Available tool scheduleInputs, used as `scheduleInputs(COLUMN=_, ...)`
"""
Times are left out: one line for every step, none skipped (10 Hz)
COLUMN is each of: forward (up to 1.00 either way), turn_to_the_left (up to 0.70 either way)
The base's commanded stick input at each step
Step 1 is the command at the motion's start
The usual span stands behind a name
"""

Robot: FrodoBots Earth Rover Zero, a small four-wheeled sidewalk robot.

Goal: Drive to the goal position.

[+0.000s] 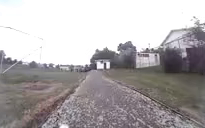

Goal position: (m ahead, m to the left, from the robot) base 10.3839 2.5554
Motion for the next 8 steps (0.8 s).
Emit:
scheduleInputs(forward=0.07, turn_to_the_left=0.00)
scheduleInputs(forward=0.07, turn_to_the_left=0.00)
scheduleInputs(forward=0.27, turn_to_the_left=0.00)
scheduleInputs(forward=0.69, turn_to_the_left=0.00)
scheduleInputs(forward=1.00, turn_to_the_left=0.00)
scheduleInputs(forward=1.00, turn_to_the_left=0.00)
scheduleInputs(forward=1.00, turn_to_the_left=0.00)
scheduleInputs(forward=1.00, turn_to_the_left=0.00)
